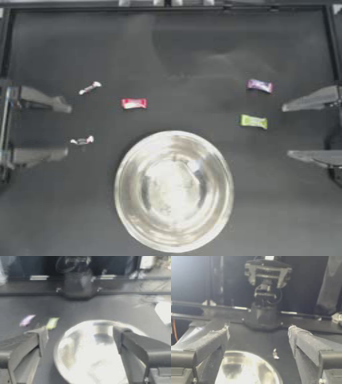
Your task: Put candies in bowl
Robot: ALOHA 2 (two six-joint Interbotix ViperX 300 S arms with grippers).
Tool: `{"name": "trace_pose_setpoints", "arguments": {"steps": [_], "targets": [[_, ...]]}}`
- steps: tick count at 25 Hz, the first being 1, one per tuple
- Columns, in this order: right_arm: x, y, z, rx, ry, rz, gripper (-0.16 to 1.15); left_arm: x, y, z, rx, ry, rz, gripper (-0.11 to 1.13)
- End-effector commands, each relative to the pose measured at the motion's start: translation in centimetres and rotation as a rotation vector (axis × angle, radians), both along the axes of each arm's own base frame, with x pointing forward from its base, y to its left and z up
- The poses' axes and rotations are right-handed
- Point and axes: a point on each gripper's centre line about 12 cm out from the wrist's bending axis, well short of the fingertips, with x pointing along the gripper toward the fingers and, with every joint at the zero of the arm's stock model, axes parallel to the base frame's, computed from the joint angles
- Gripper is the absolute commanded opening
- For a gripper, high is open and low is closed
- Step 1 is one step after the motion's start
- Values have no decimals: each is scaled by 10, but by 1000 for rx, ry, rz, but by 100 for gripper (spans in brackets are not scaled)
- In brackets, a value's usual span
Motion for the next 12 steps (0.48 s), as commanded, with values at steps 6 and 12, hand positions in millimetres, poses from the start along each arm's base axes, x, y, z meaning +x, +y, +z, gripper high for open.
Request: {"name": "trace_pose_setpoints", "arguments": {"steps": [6, 12], "targets": [[2, -4, 3, 22, 8, -21, 99, 11, 50, 12, -73, 310, 213, 103], [2, -5, 0, 36, 29, -29, 99, 22, 81, 6, -77, 491, 297, 103]]}}
